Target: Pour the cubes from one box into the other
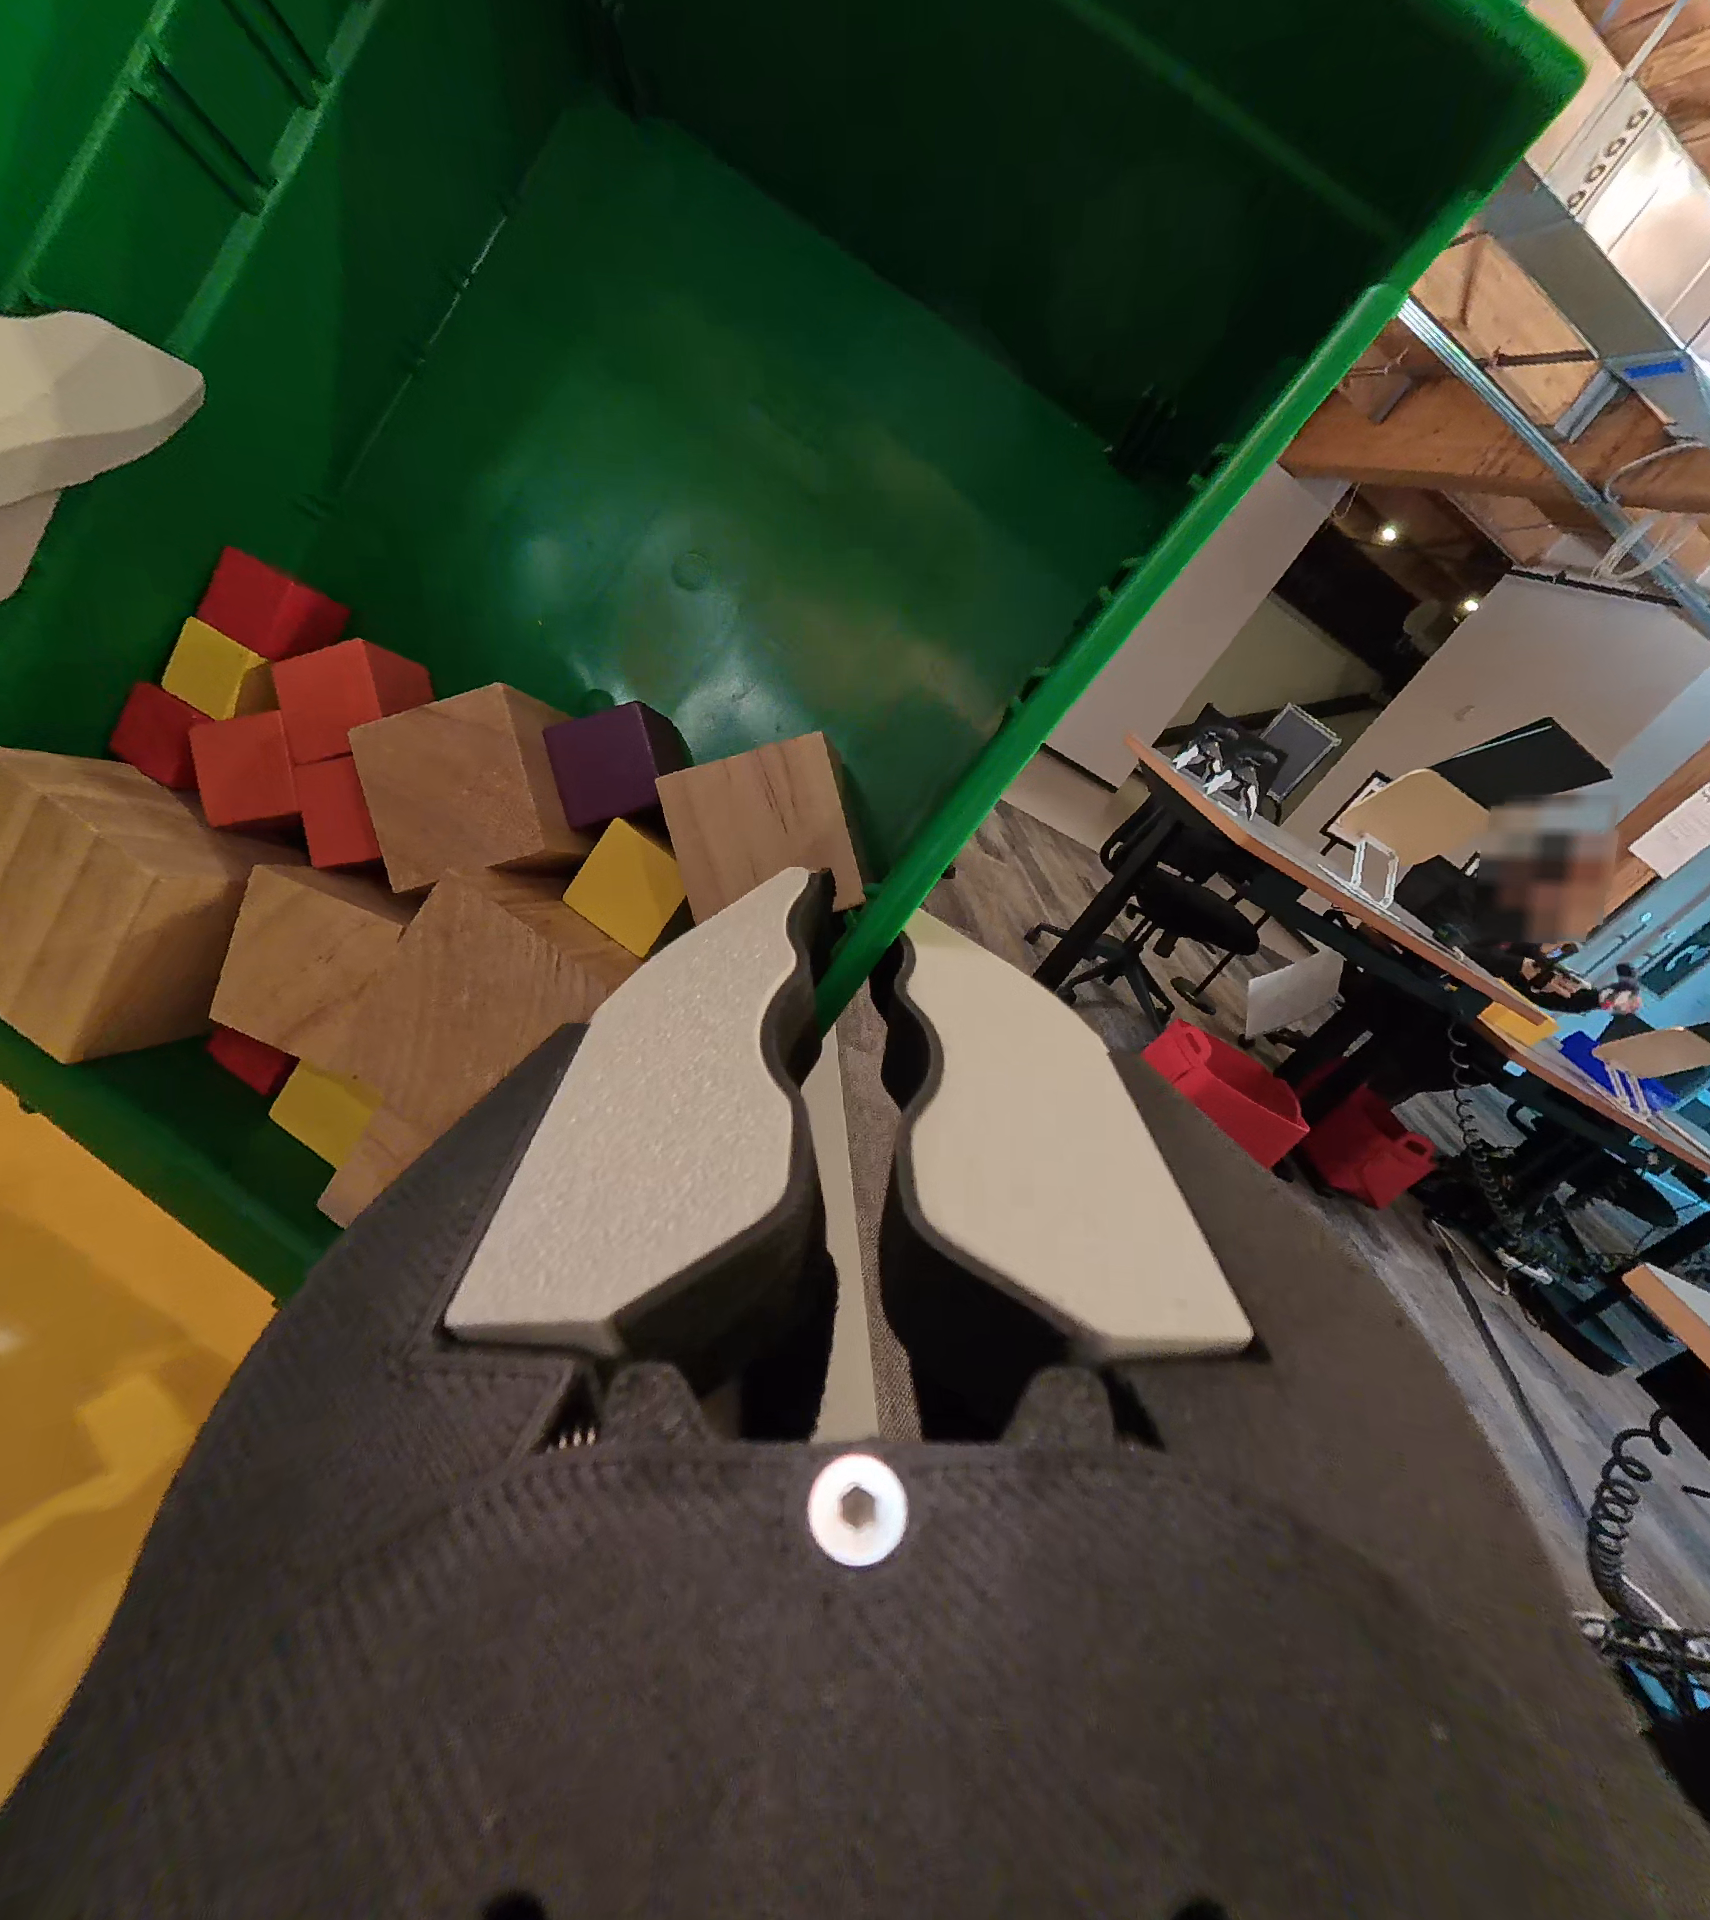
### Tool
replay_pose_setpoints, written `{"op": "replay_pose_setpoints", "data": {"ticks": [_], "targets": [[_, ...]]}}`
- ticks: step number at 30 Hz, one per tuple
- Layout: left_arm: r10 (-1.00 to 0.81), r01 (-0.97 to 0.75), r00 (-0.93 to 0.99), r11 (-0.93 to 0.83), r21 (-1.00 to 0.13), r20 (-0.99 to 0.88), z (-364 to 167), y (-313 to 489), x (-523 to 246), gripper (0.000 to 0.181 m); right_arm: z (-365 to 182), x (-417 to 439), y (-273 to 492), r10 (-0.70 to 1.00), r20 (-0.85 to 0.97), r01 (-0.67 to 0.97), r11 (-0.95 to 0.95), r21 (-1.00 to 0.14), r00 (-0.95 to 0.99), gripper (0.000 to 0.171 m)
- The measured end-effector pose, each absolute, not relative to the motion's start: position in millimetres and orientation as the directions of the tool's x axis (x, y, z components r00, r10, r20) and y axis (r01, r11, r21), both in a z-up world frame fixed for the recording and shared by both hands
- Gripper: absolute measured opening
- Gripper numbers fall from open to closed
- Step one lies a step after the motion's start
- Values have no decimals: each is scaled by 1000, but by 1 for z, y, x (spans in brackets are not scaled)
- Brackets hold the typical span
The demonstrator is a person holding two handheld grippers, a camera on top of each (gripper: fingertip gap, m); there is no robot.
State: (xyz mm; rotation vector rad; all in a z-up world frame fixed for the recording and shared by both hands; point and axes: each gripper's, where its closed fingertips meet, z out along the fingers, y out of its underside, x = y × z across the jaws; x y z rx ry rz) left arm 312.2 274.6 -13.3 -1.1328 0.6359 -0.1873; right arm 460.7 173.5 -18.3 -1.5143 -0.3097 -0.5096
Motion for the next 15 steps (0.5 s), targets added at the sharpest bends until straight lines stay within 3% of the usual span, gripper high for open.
{"op": "replay_pose_setpoints", "data": {"ticks": [15], "targets": [[-510, -167, 798, 325, -931, -321, 37, 266, 301, 5, 11, 454, 160, -34, 314, 307, -132, -942, 949, 4]]}}
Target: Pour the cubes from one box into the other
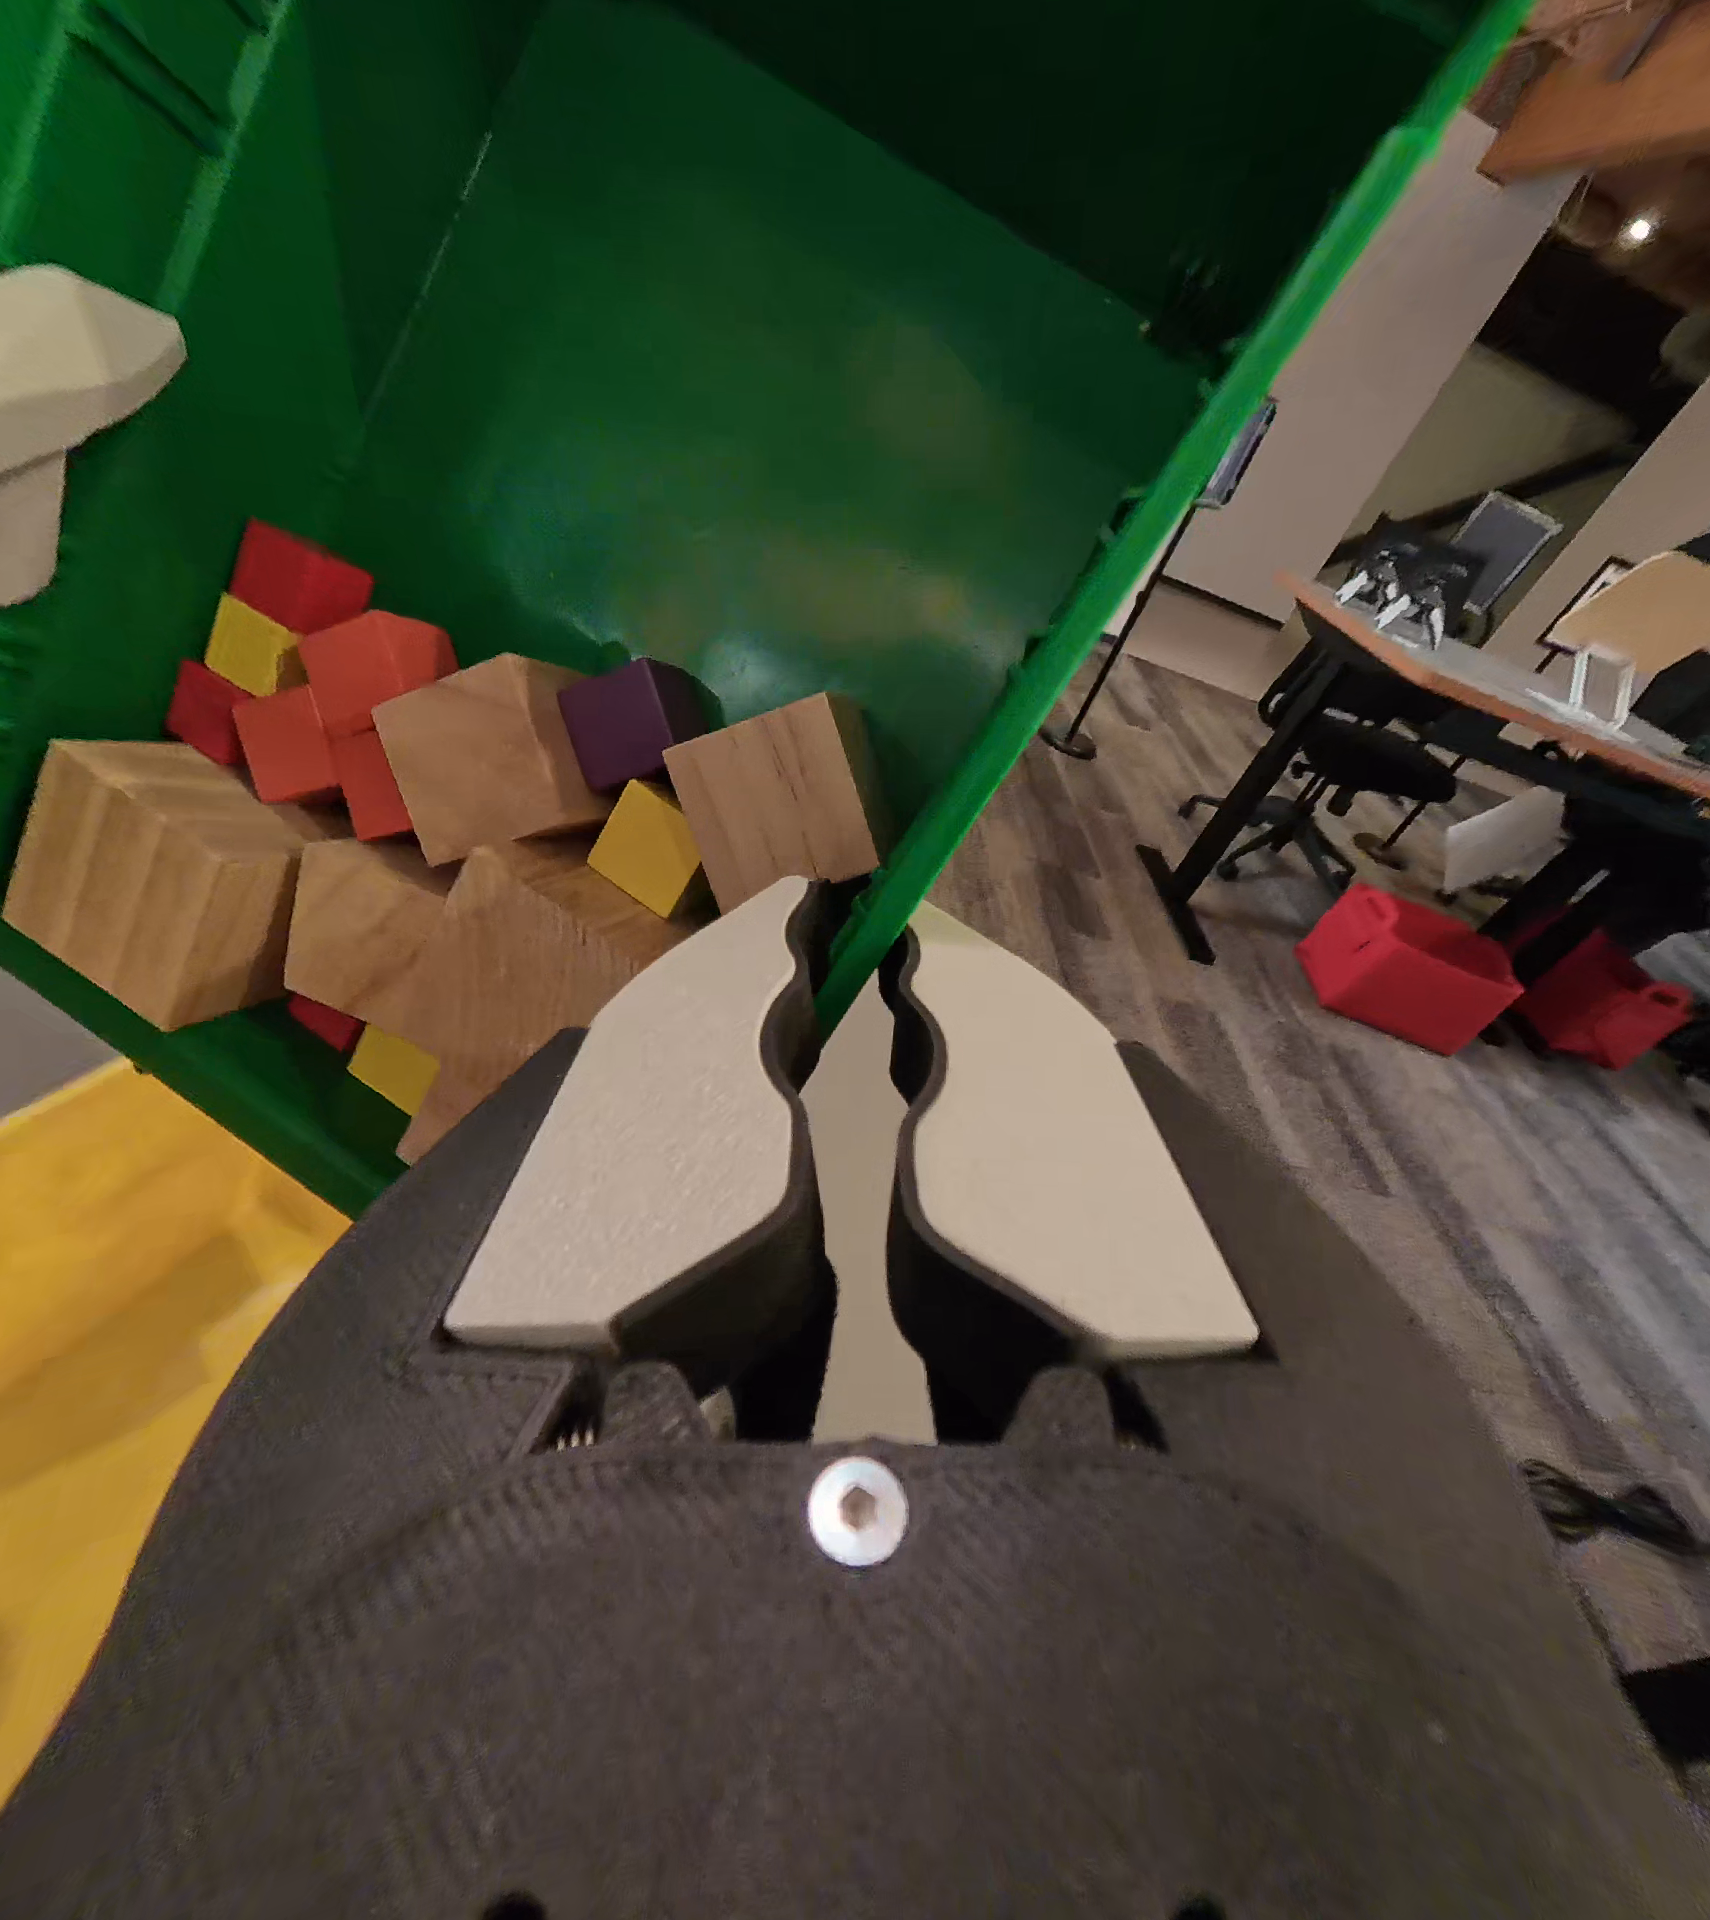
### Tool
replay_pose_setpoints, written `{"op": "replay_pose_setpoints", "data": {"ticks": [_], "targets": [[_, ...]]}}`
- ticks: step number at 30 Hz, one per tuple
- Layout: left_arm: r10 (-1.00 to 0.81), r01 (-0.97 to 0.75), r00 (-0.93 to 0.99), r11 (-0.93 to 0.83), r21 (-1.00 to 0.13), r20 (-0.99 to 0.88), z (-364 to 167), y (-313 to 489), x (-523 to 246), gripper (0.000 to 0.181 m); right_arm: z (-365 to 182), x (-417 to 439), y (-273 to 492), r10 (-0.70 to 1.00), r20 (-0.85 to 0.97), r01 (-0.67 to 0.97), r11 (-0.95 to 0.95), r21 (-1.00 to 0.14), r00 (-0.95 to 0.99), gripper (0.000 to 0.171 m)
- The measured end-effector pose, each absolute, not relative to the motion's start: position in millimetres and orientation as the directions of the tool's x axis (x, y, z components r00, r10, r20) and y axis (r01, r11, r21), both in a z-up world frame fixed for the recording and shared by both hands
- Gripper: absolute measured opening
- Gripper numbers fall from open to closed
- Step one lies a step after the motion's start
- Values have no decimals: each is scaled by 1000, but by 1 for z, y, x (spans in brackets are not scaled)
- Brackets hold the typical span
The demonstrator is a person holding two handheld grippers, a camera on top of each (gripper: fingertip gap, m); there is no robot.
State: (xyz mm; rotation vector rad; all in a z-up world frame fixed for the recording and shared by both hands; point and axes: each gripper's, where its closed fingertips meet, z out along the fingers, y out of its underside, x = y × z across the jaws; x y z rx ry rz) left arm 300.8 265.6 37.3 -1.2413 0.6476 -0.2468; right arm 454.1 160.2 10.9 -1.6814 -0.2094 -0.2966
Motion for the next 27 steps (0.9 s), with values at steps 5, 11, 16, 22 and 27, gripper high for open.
{"op": "replay_pose_setpoints", "data": {"ticks": [5, 11, 16, 22, 27], "targets": [[-513, -142, 807, 310, -940, -291, 57, 259, 295, 6, -24, 444, 146, 8, 100, 98, -319, -943, 995, 27], [-535, -95, 809, 291, -952, -244, 65, 252, 289, 6, -80, 419, 164, 92, -102, -53, -434, -900, 990, 41], [-545, -61, 806, 312, -948, -232, 79, 241, 289, 7, -64, 431, 167, 41, -152, -128, -346, -929, 988, 4], [-560, -177, 762, 304, -936, -326, 58, 244, 306, 21, -64, 454, 168, -38, -138, -143, -343, -928, 990, 0], [-614, -257, 719, 202, -945, -326, 30, 248, 314, 38, -77, 461, 172, -40, -192, -194, -357, -914, 981, 0]]}}
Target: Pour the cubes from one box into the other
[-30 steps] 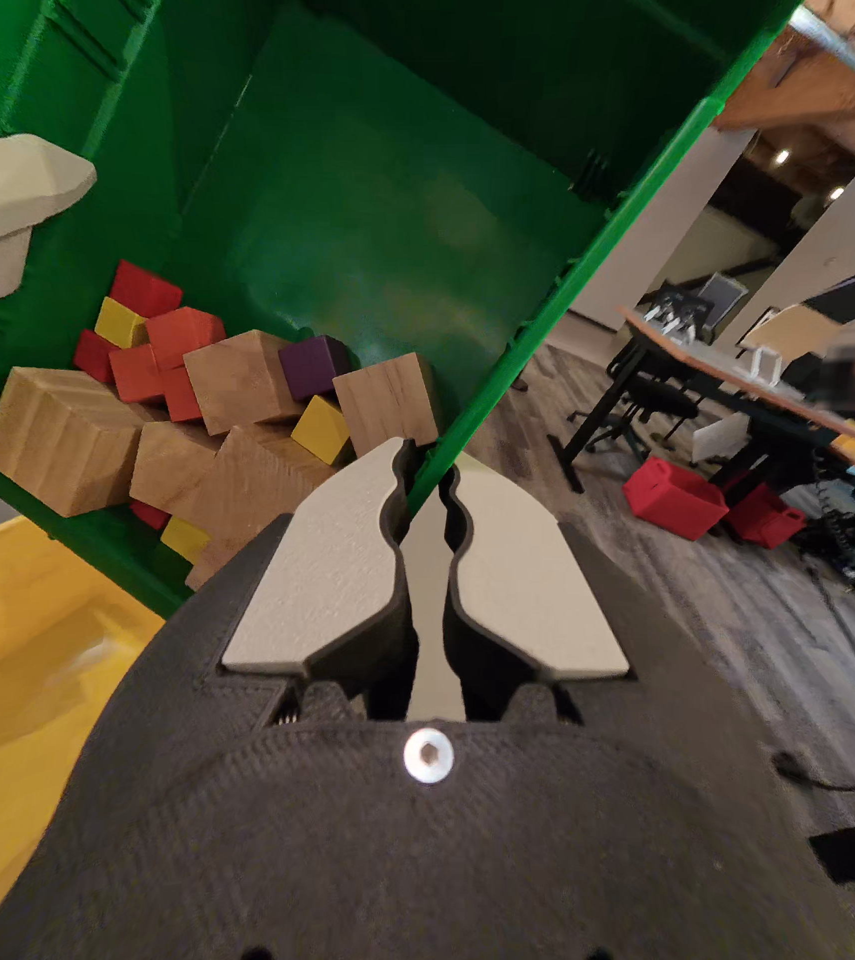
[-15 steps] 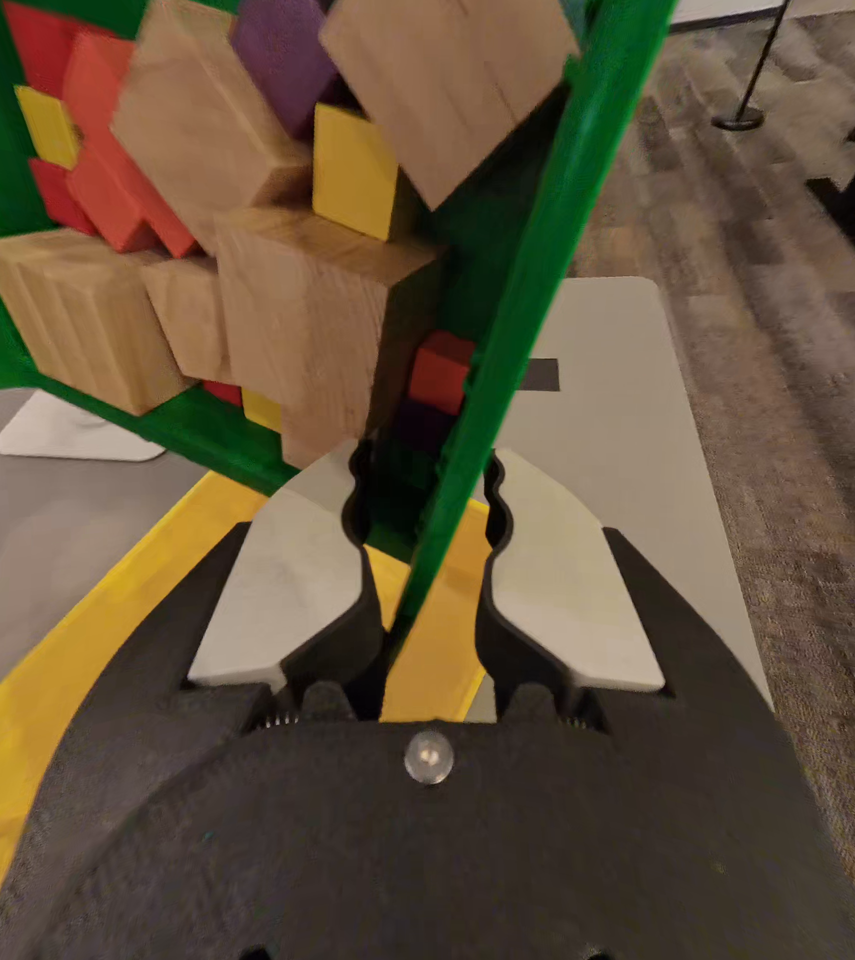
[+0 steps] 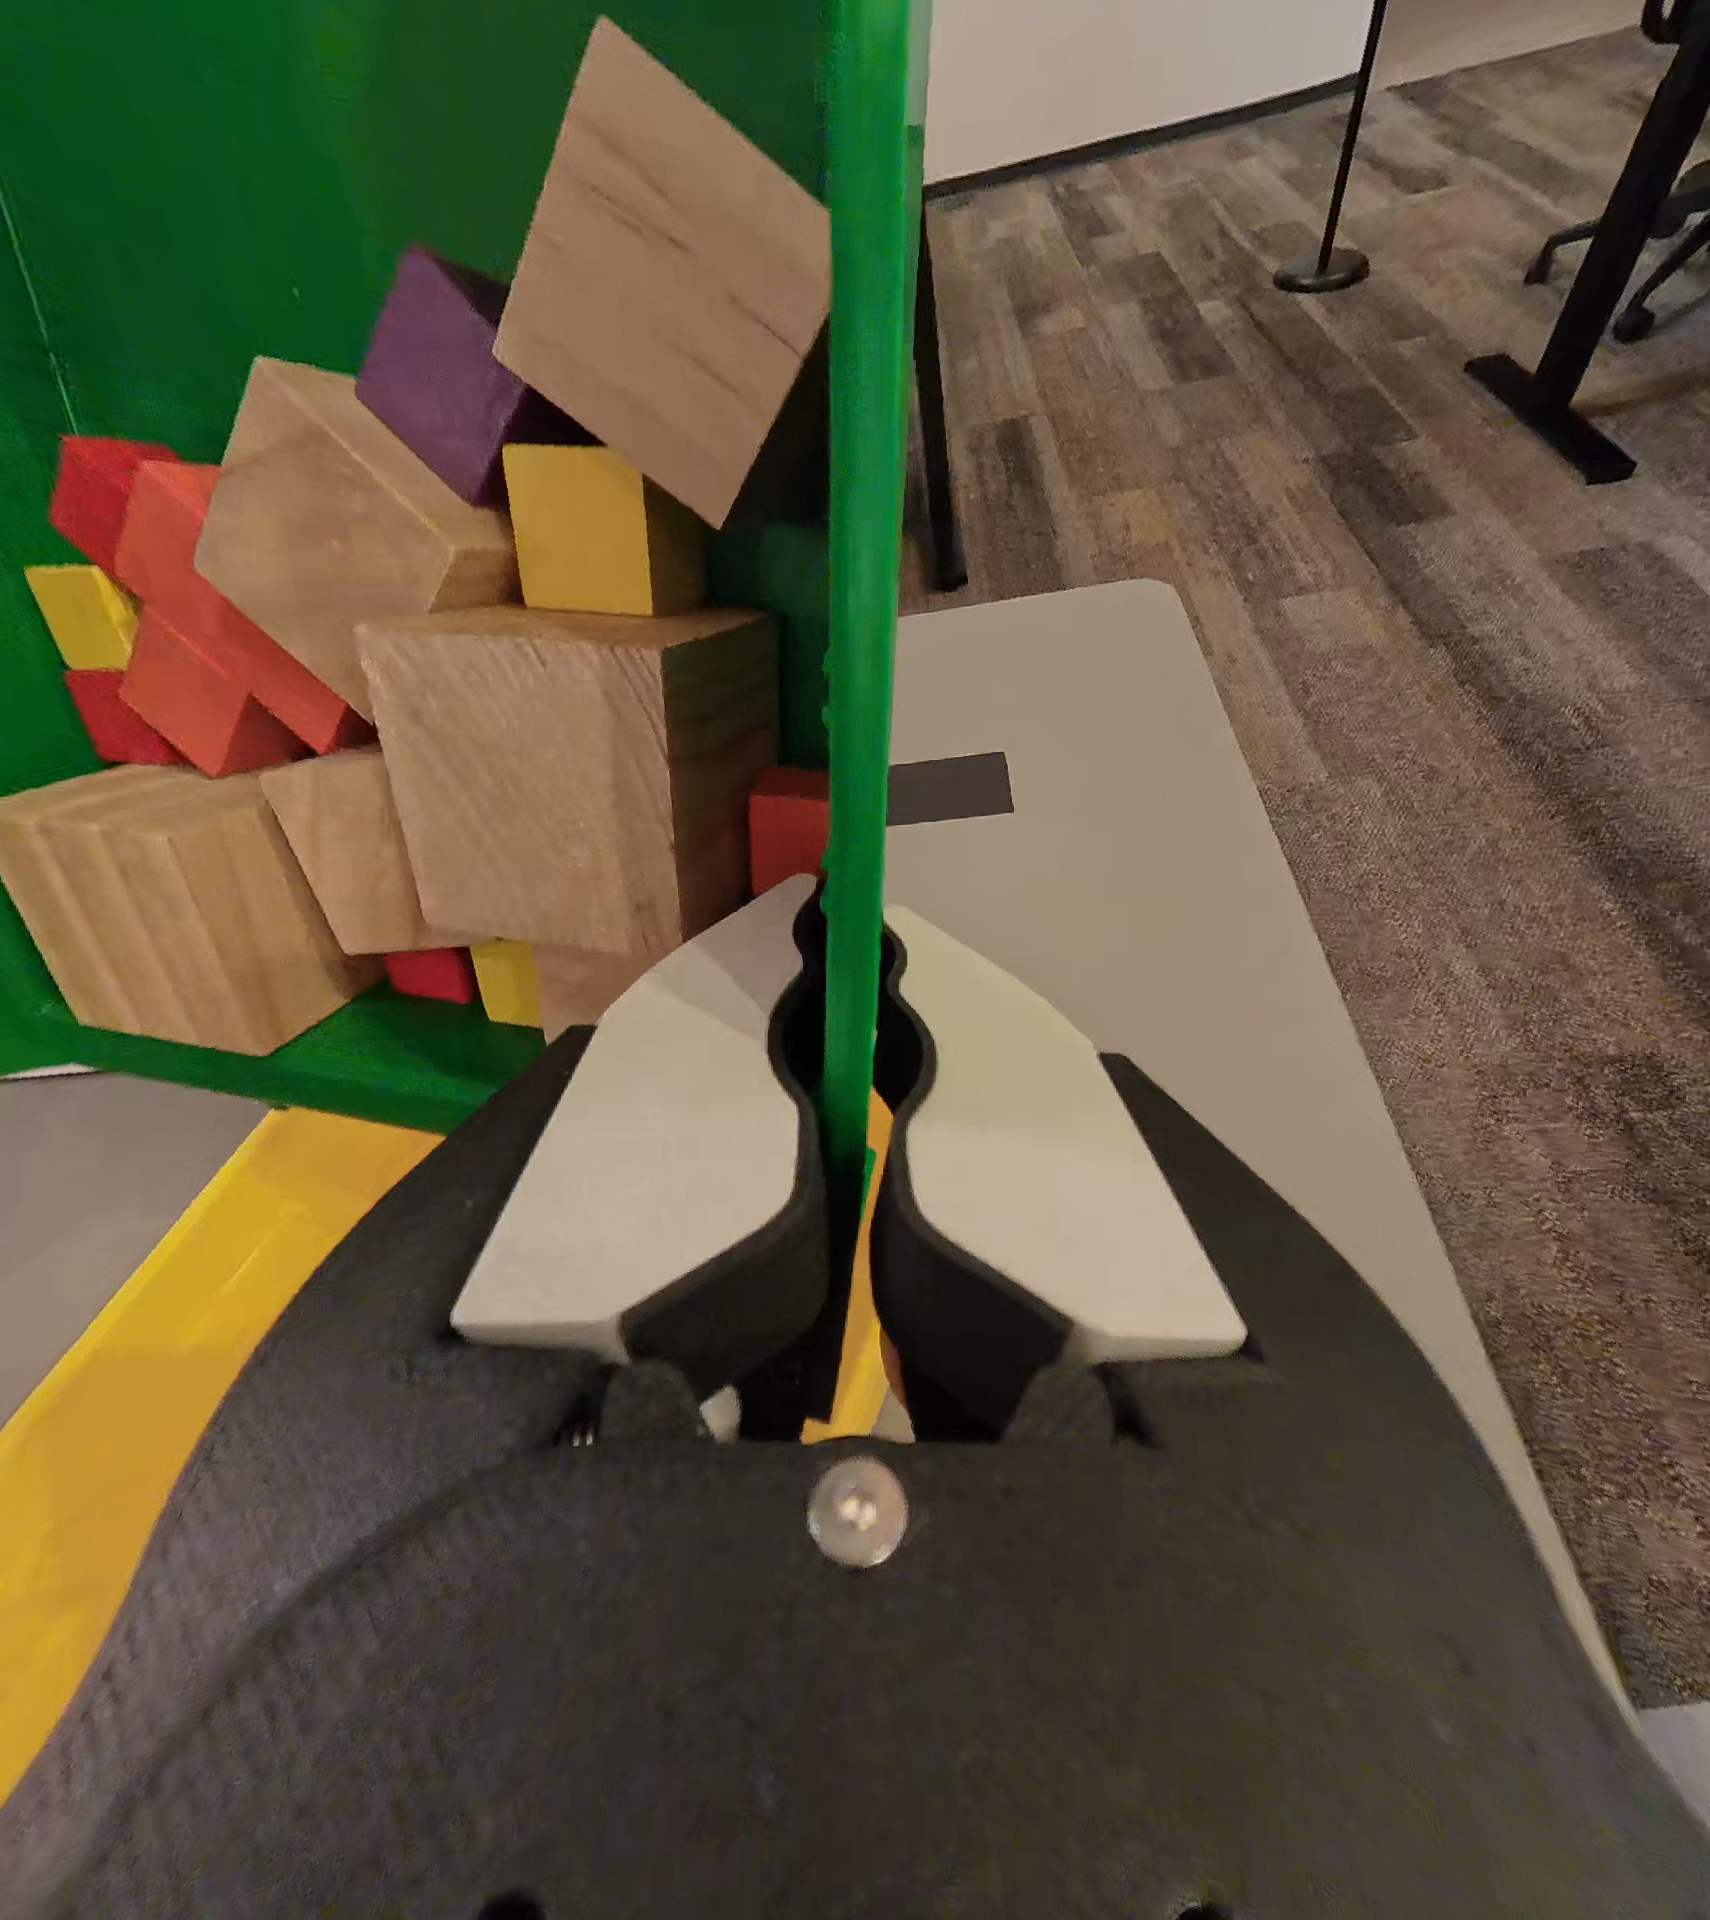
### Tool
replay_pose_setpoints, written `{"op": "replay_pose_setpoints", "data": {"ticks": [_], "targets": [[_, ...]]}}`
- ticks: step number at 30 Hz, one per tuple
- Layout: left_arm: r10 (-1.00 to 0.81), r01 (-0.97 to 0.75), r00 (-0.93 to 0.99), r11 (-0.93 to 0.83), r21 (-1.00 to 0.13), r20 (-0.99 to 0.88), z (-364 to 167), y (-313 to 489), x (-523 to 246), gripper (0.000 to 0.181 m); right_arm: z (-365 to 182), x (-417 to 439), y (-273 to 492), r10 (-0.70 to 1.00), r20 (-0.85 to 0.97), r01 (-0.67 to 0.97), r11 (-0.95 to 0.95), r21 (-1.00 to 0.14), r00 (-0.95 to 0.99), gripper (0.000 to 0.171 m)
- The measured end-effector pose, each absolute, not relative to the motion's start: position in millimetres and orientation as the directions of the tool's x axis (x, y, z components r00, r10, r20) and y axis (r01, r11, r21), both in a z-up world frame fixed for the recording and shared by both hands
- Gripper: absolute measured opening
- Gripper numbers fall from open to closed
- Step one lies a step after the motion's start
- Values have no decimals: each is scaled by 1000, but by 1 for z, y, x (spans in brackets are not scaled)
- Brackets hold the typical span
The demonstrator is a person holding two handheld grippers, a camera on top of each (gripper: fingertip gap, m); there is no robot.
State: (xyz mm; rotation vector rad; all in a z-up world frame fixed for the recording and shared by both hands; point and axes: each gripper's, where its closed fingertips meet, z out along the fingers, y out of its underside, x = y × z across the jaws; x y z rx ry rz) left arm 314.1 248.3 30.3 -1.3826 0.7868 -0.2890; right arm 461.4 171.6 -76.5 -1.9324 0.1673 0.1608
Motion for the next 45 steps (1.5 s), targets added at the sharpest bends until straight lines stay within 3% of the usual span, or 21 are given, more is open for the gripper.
{"op": "replay_pose_setpoints", "data": {"ticks": [4, 12, 18, 22, 25, 27, 29, 37, 45], "targets": [[-670, -337, 682, 67, -939, -293, 2, 247, 316, 54, -81, 469, 174, -64, -266, -272, -345, -899, 962, 0], [-751, -401, 636, -125, -907, -178, -32, 243, 309, 58, -97, 470, 173, -62, -238, -243, -400, -884, 969, 0], [-773, -428, 634, -355, -831, 4, -73, 218, 280, 81, -108, 469, 175, -65, -234, -239, -427, -872, 970, 1], [-804, -478, 590, -427, -768, 80, -109, 196, 284, 54, -101, 464, 175, -58, -185, -192, -418, -888, 981, 0], [-773, -521, 634, -407, -750, -20, -115, 199, 286, 31, -91, 463, 173, -72, -150, -166, -384, -908, 986, 1], [-737, -426, 672, -464, -777, 71, -111, 208, 285, 17, -81, 463, 171, -76, -99, -119, -342, -932, 992, 1], [-722, -398, 691, -417, -817, 32, -104, 219, 284, 10, -72, 461, 171, -79, -17, -41, -311, -950, 997, 0], [-683, -327, 720, -178, -928, -123, -60, 241, 292, 6, -65, 464, 177, -73, 65, 49, -212, -976, 995, 1], [-691, -159, 715, -15, -987, -104, -56, 242, 298, 7, -49, 468, 177, -78, 177, 174, -38, -984, 981, 2]]}}
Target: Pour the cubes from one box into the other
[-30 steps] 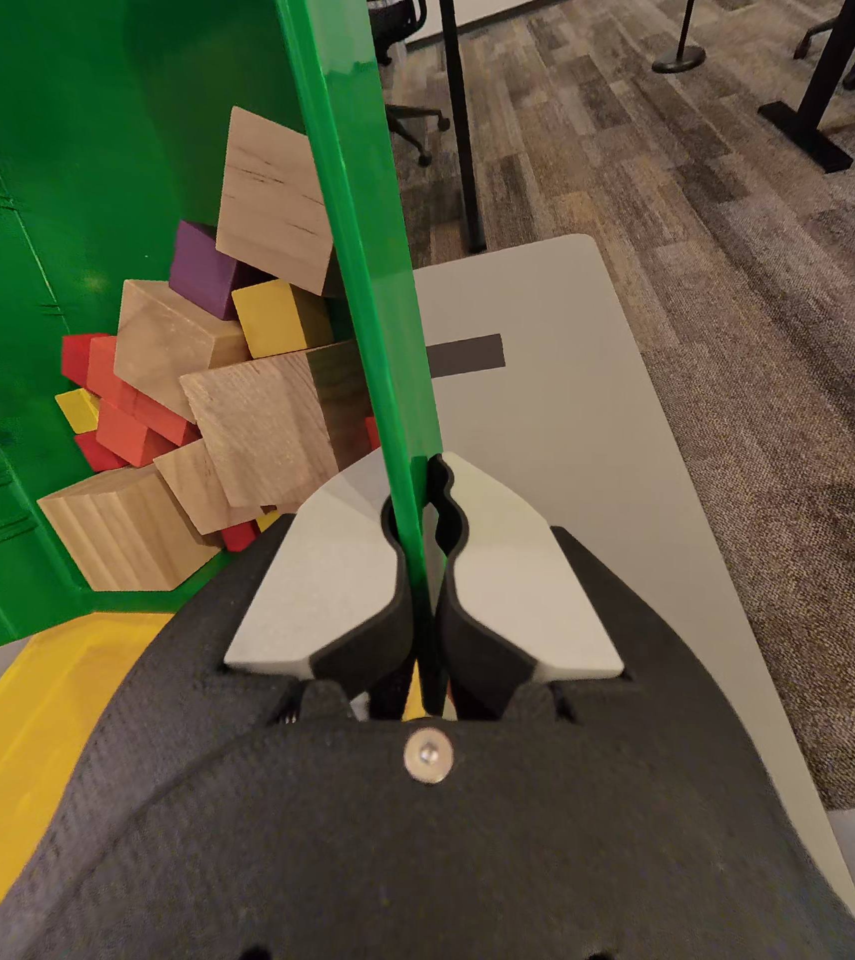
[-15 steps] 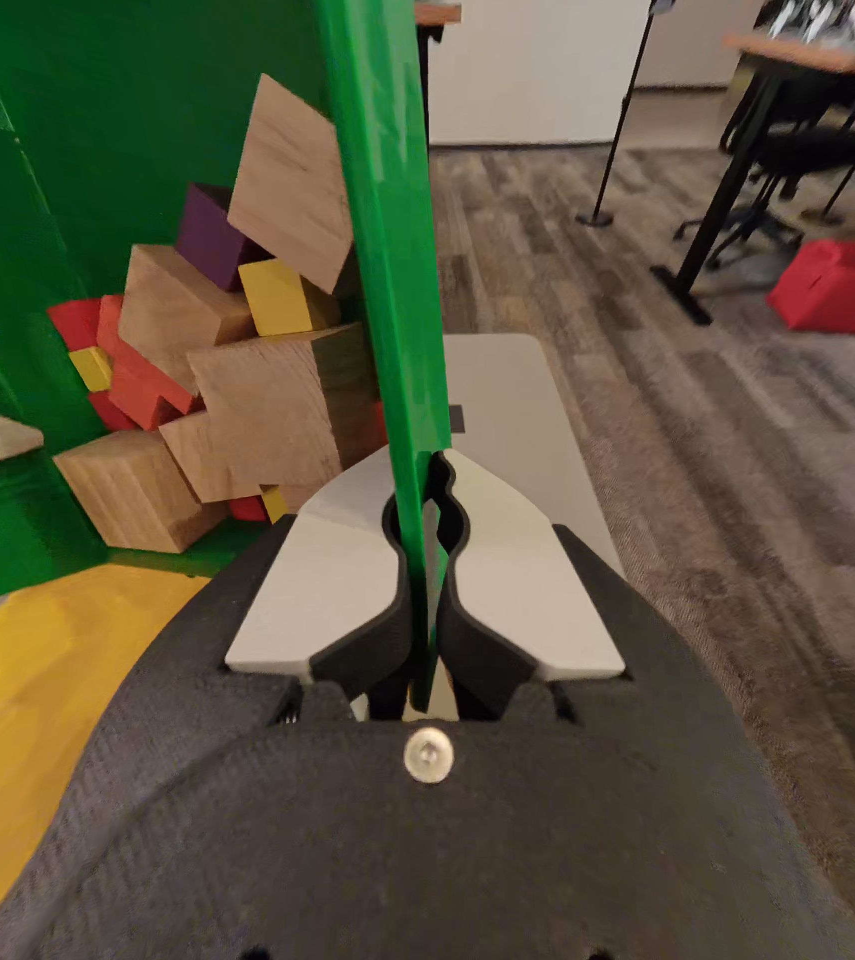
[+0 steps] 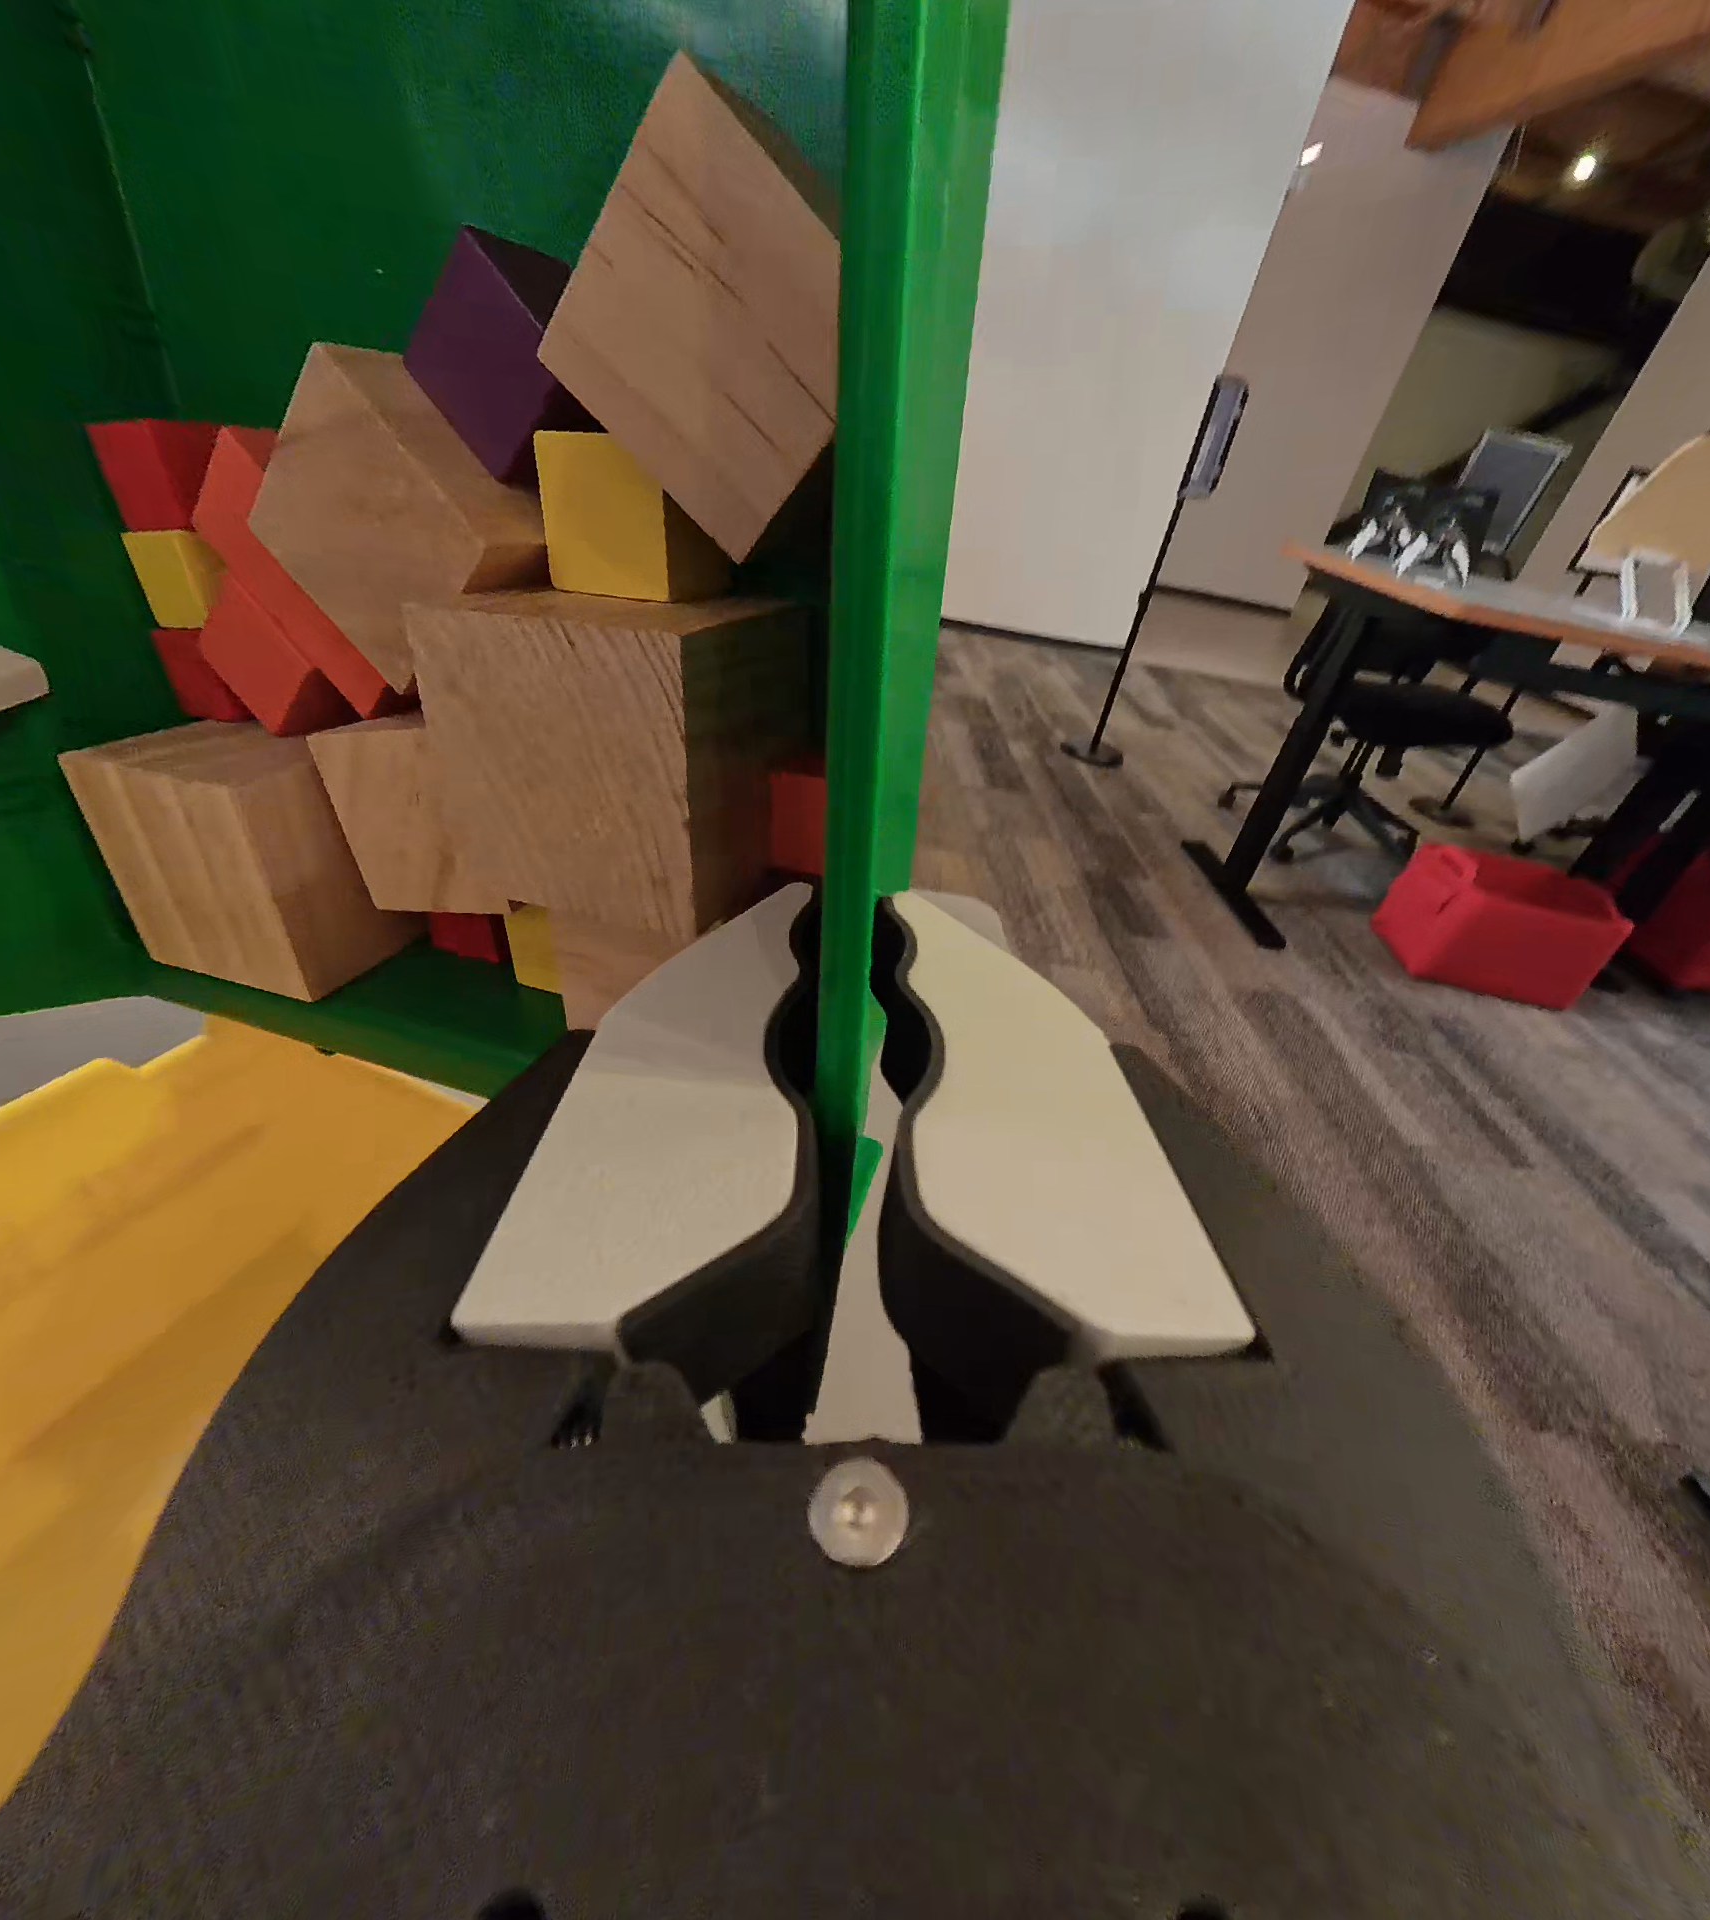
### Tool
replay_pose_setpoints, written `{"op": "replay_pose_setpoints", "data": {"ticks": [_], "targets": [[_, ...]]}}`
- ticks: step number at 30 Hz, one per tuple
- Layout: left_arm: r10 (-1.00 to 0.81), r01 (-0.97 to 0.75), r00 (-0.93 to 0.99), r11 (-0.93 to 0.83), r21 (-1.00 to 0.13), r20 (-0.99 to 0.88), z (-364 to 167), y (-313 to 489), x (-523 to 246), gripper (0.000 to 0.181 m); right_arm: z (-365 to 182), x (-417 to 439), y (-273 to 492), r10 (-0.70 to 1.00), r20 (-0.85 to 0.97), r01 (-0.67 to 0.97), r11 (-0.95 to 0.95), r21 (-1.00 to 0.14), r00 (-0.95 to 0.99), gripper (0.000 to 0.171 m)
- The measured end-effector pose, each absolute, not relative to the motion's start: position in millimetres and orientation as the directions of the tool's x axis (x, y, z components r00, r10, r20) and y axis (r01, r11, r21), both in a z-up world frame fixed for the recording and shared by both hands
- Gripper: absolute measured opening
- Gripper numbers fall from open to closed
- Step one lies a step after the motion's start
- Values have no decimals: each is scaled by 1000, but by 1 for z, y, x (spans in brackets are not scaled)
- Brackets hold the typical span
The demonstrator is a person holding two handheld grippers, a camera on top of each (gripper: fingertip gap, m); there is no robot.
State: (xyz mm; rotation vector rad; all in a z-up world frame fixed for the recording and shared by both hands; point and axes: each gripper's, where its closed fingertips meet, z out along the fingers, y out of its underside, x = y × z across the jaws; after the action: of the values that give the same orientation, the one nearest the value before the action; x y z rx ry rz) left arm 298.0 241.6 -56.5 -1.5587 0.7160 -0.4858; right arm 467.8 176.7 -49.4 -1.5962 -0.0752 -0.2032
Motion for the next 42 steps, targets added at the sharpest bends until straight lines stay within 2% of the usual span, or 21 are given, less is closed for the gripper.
{"op": "replay_pose_setpoints", "data": {"ticks": [6, 13, 31, 42], "targets": [[-682, -109, 715, 105, -989, -151, -49, 245, 299, 7, -45, 467, 180, -77, 210, 215, 62, -975, 975, 5], [-681, -118, 706, 158, -980, -195, -59, 249, 301, 7, -60, 467, 183, -73, 234, 239, 74, -968, 970, 7], [-667, -81, 717, 205, -975, -200, -71, 254, 302, 7, -66, 466, 187, -85, 274, 283, 117, -952, 958, 7], [-649, -53, 731, 254, -966, -211, -57, 255, 300, 7, -50, 465, 188, -110, 287, 303, 169, -938, 951, 7]]}}
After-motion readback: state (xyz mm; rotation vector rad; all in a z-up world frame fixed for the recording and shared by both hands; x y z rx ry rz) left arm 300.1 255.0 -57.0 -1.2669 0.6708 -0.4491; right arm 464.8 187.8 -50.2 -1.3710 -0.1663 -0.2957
